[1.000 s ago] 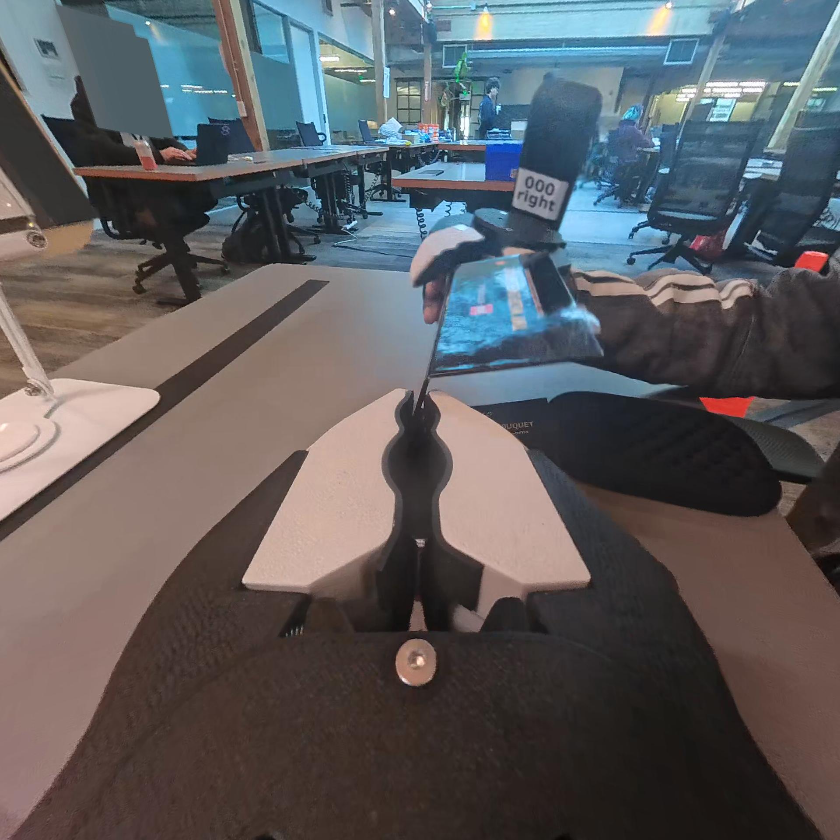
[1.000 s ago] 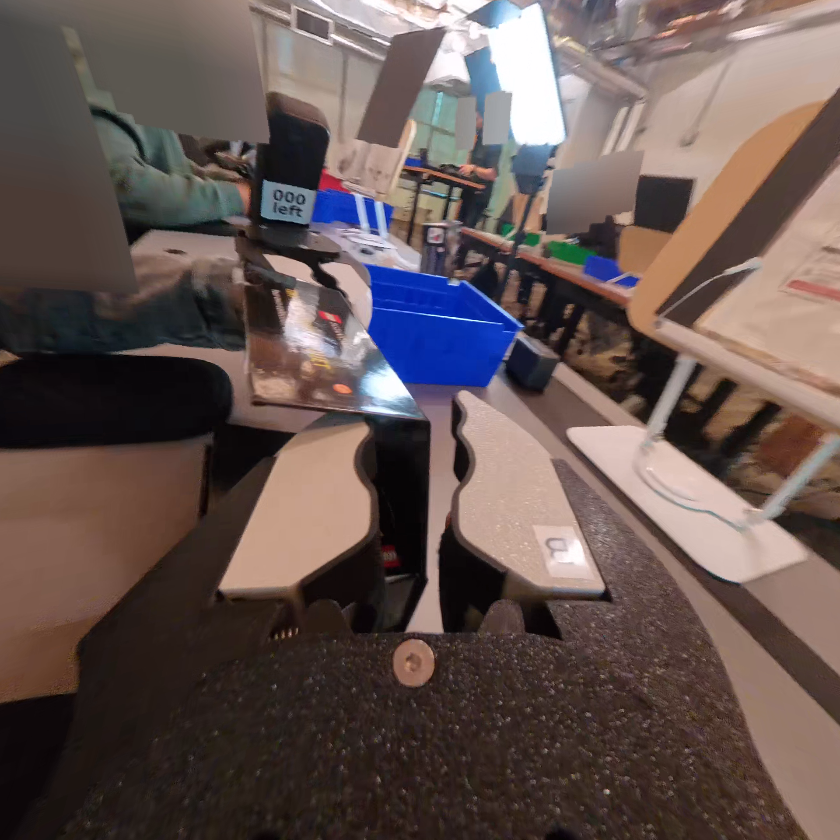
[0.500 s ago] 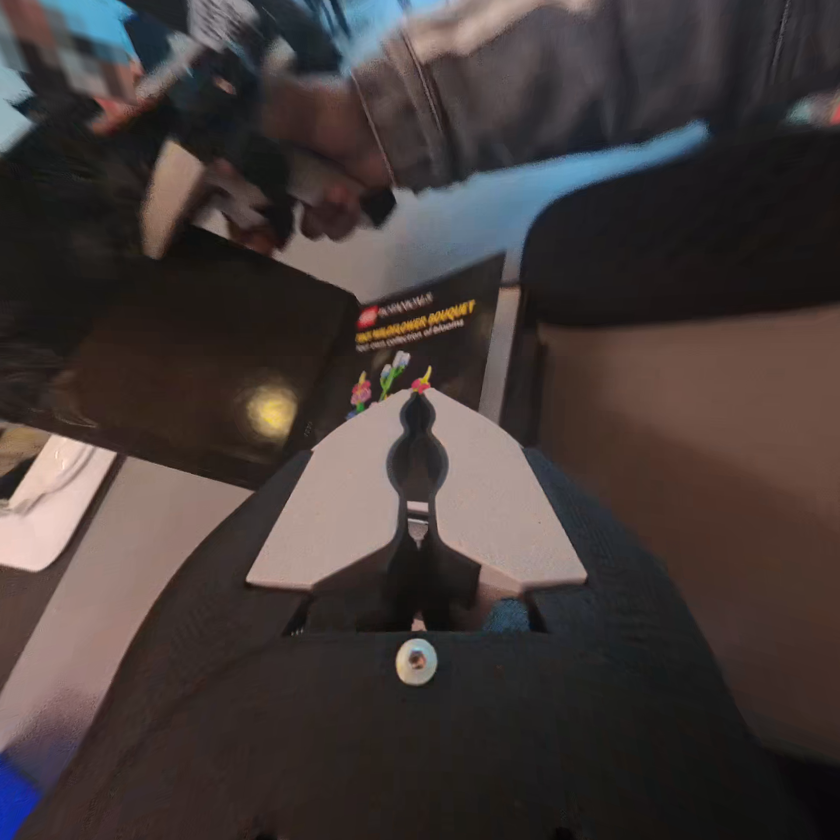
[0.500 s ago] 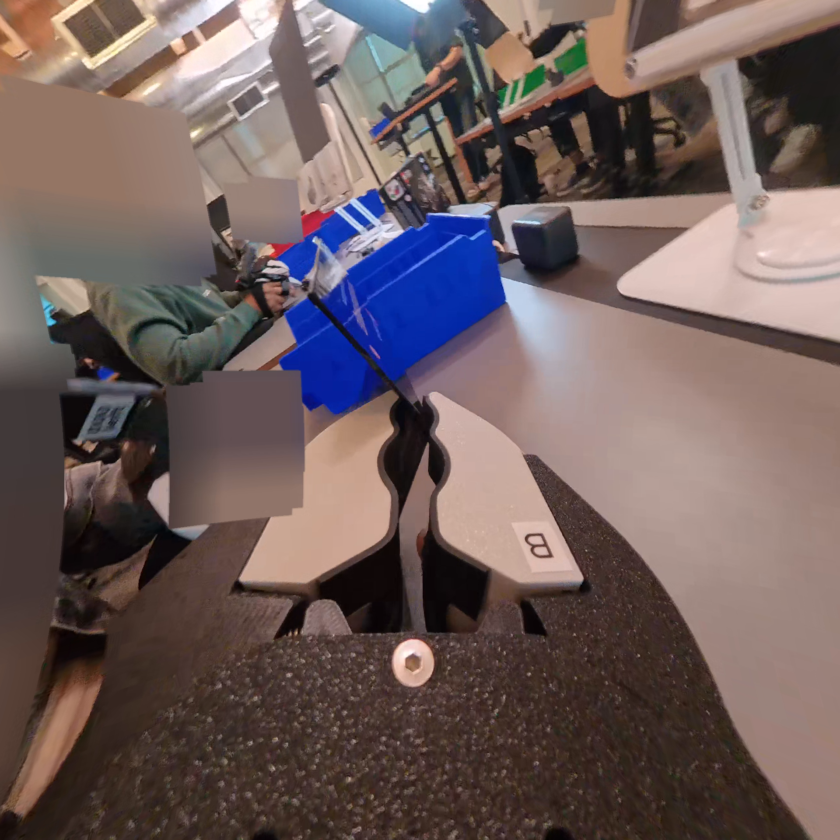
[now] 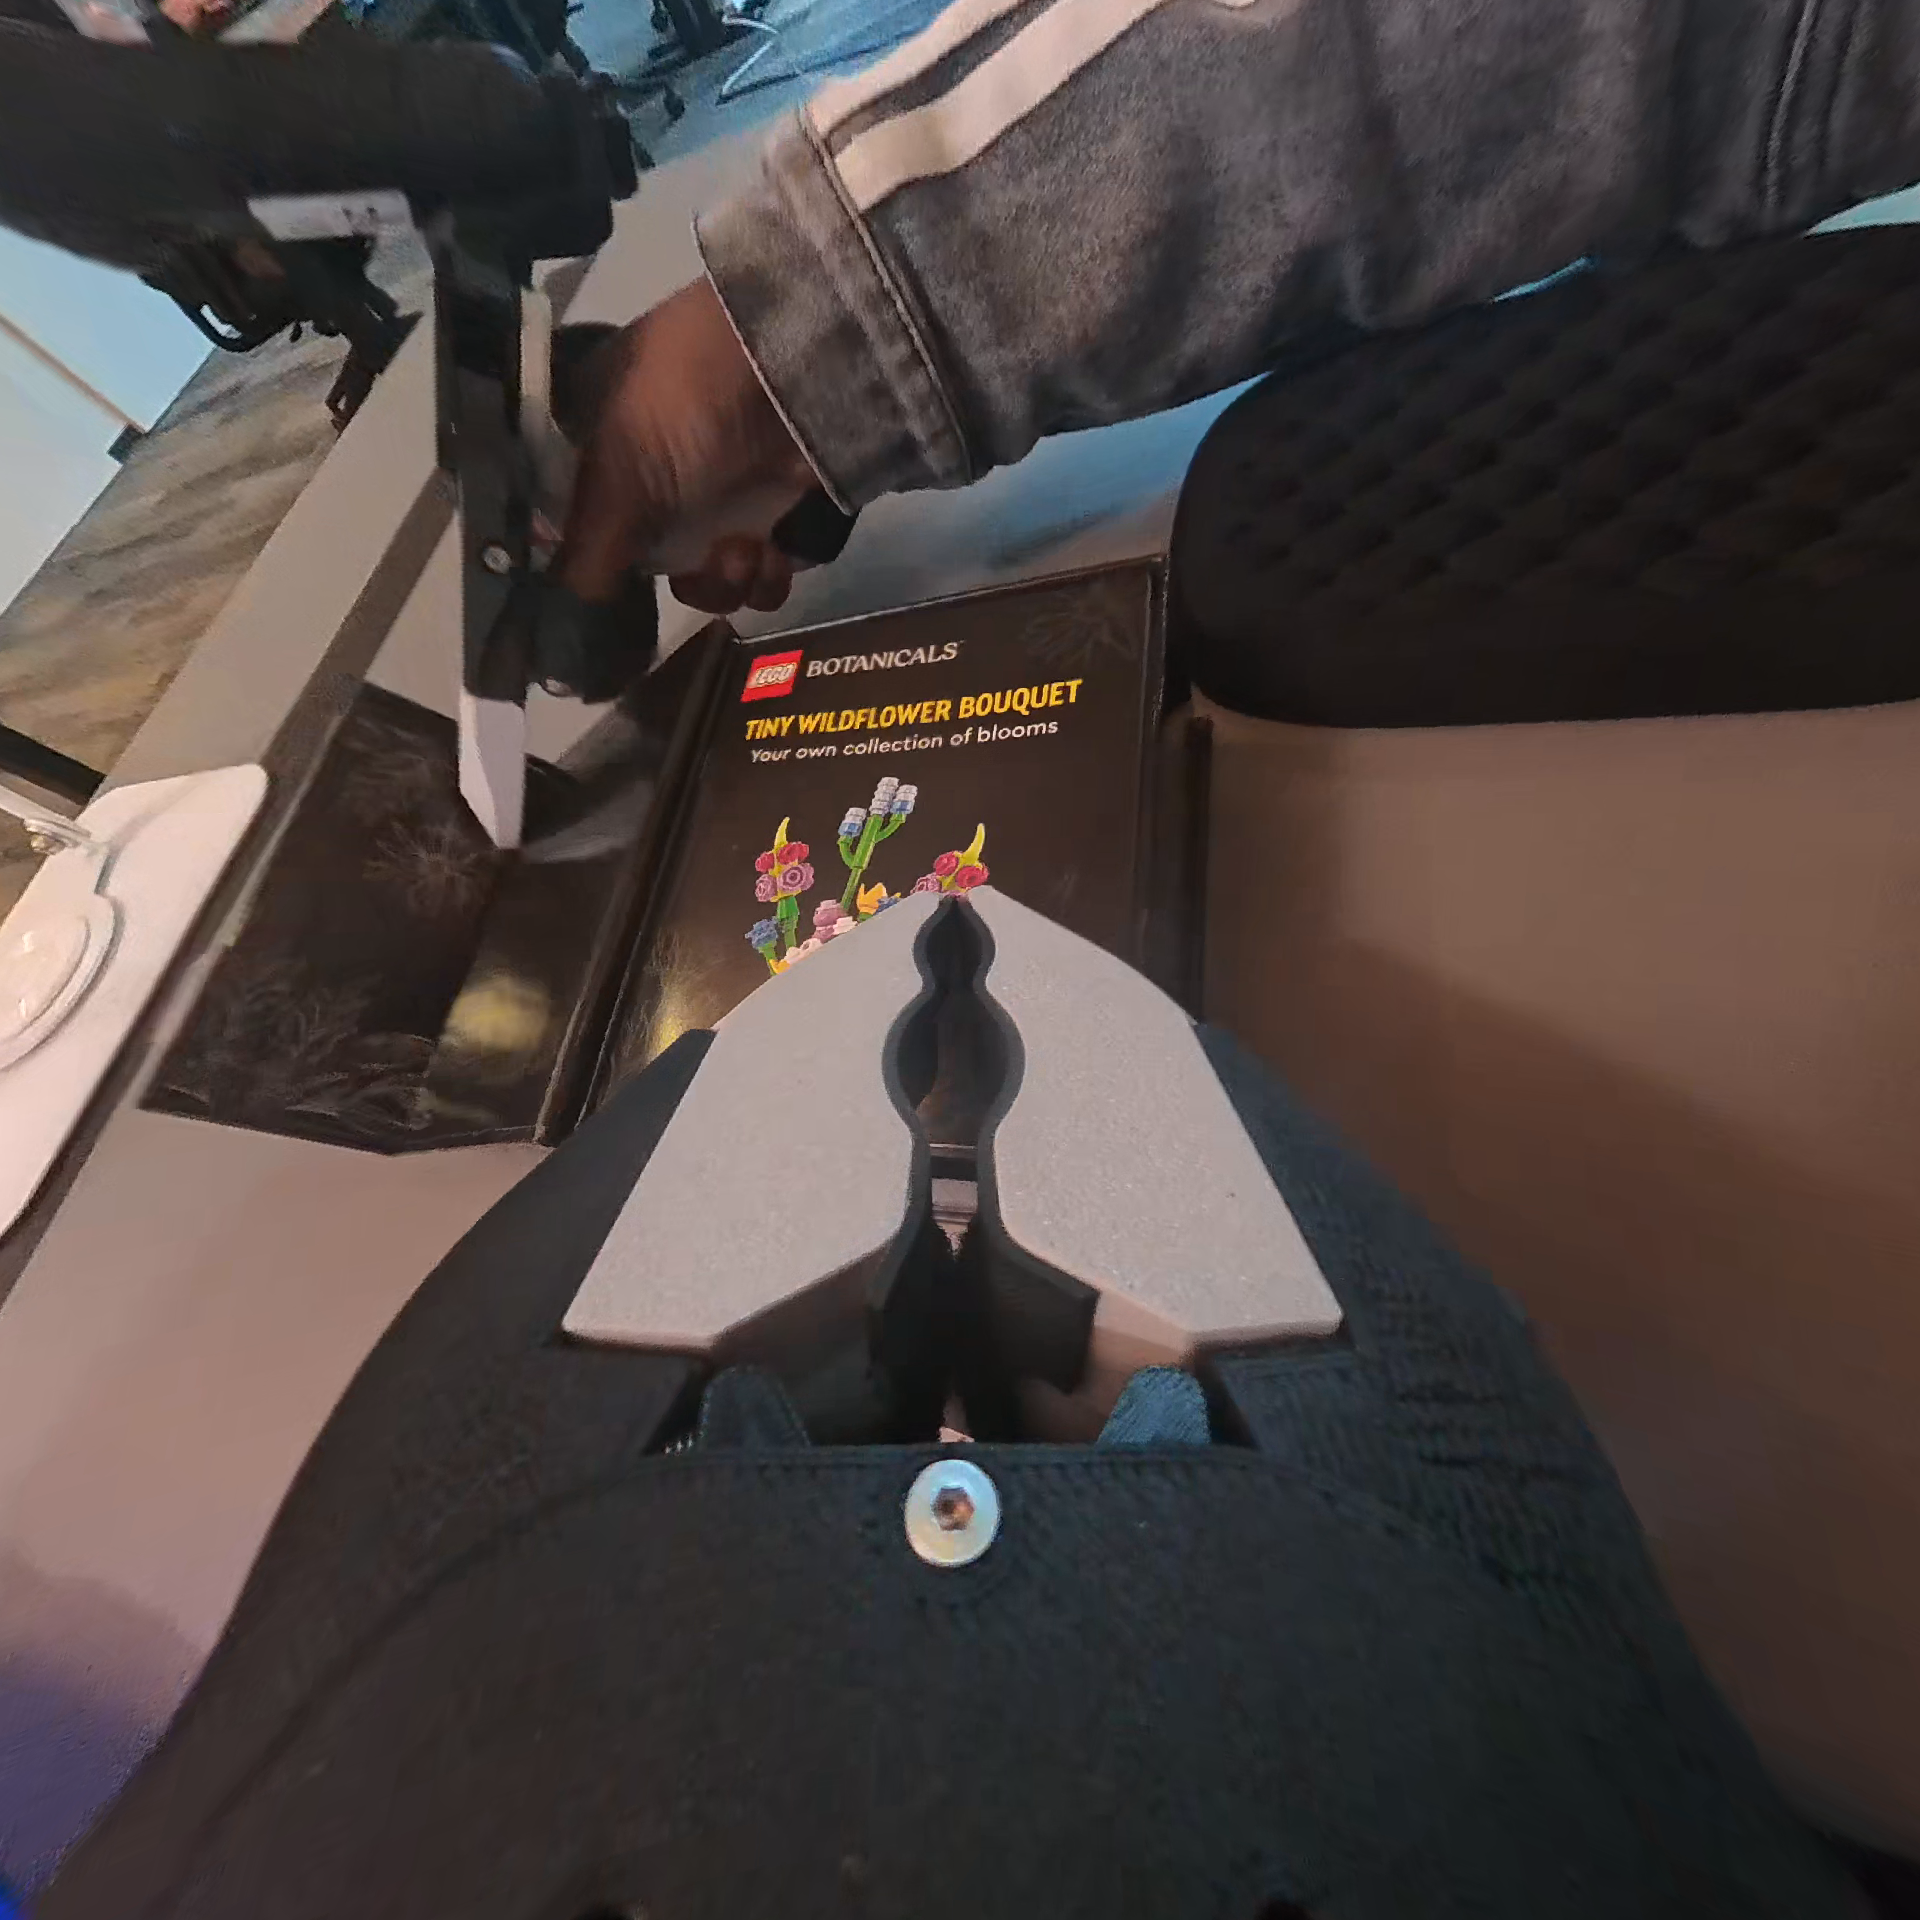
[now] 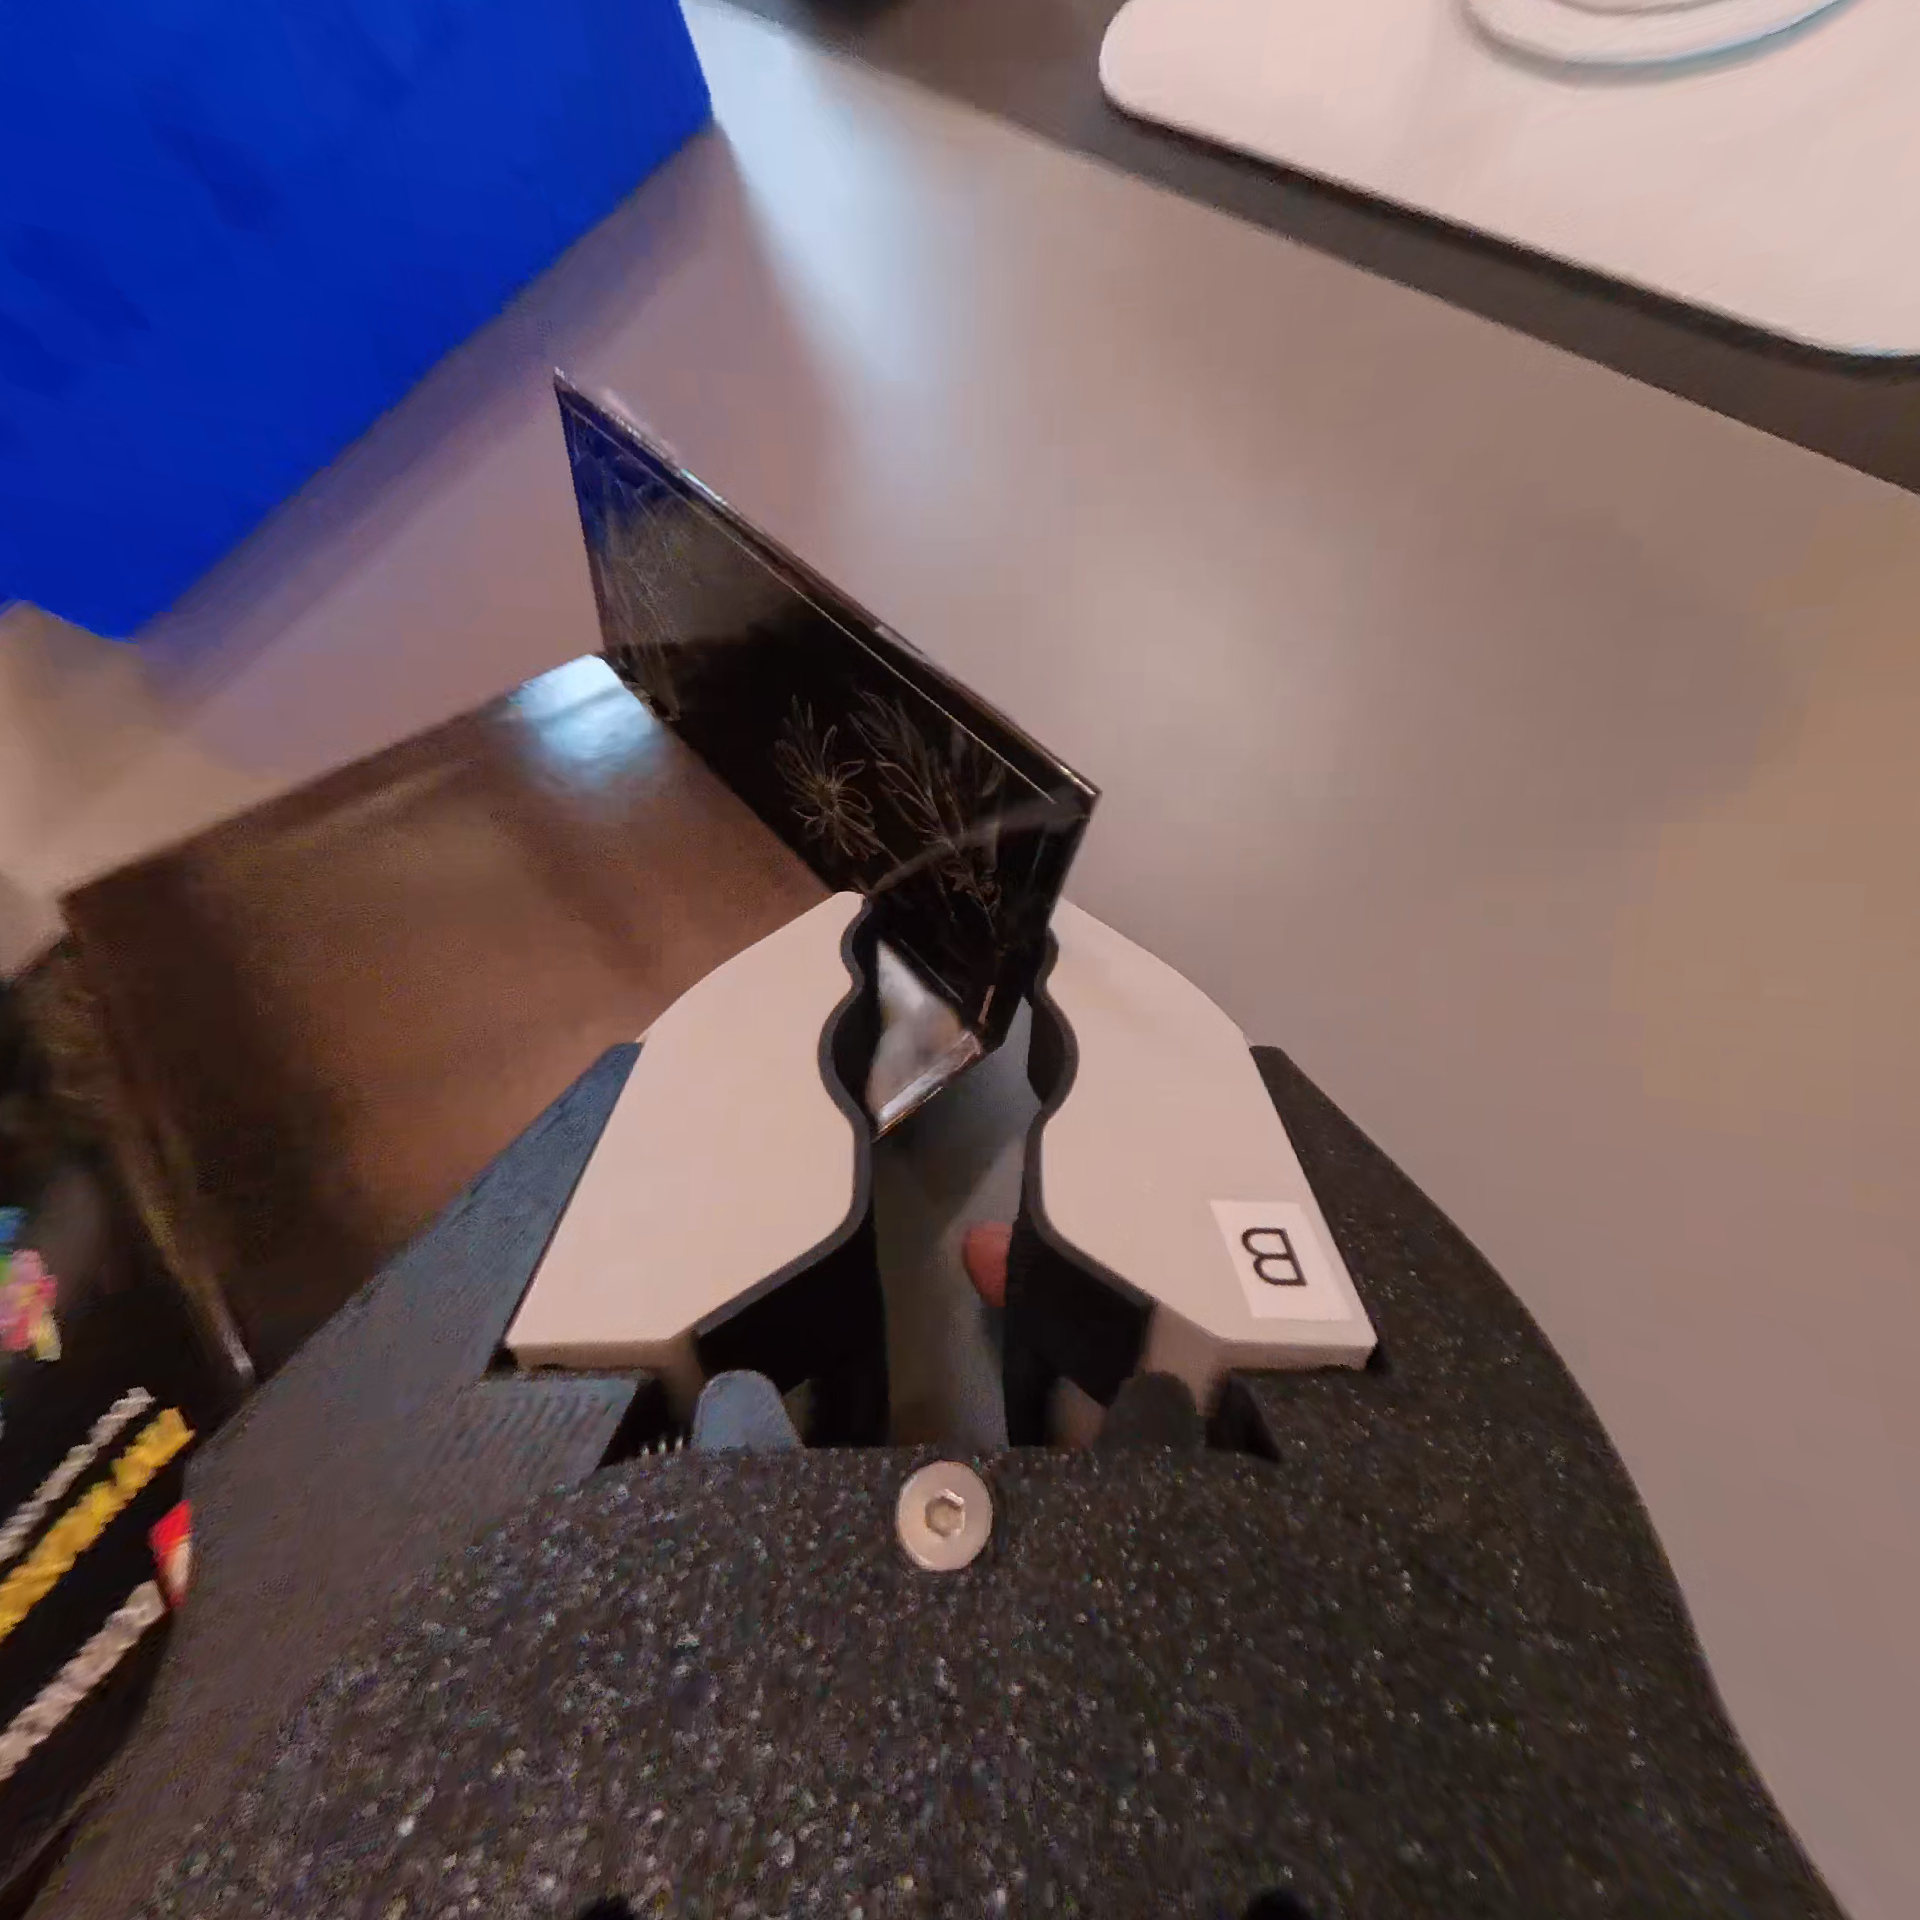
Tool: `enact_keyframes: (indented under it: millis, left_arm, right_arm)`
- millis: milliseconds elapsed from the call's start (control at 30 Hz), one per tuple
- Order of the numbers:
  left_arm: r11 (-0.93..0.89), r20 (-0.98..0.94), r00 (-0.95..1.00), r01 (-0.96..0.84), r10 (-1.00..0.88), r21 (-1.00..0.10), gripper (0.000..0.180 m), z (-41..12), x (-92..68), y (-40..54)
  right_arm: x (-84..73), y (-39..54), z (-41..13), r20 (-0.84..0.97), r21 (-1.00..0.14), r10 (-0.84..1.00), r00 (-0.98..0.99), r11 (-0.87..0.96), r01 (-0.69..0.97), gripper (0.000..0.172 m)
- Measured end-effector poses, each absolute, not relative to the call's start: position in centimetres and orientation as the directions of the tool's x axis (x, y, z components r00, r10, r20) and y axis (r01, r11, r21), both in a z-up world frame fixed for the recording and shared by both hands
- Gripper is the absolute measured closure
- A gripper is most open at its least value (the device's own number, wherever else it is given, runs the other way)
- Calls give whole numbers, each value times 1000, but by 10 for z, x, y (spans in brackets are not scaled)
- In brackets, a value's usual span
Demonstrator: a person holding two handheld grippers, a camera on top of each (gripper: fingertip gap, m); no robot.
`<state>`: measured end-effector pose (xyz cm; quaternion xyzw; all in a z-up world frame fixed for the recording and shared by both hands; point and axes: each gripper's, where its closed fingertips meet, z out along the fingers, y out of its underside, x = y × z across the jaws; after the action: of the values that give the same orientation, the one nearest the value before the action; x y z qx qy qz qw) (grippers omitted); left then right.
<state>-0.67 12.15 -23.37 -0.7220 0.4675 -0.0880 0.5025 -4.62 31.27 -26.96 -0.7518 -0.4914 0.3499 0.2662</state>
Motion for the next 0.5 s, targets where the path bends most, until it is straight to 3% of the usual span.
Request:
enact_keyframes:
  millis: [100,333,500]
  left_arm:
    - [-43,-349,548,-578,-760,-815,180,-234,-7,122]
    - [-49,-322,553,-552,-769,-832,180,-234,-7,122]
    - [-33,-351,549,-570,-758,-821,180,-234,-7,122]
  right_arm:
    - [-43,310,-284,-97,-708,959,264,-254,659,129]
    - [-38,322,-275,153,-702,942,297,-108,704,102]
    - [-23,328,-227,0,-856,931,366,-190,481,85]
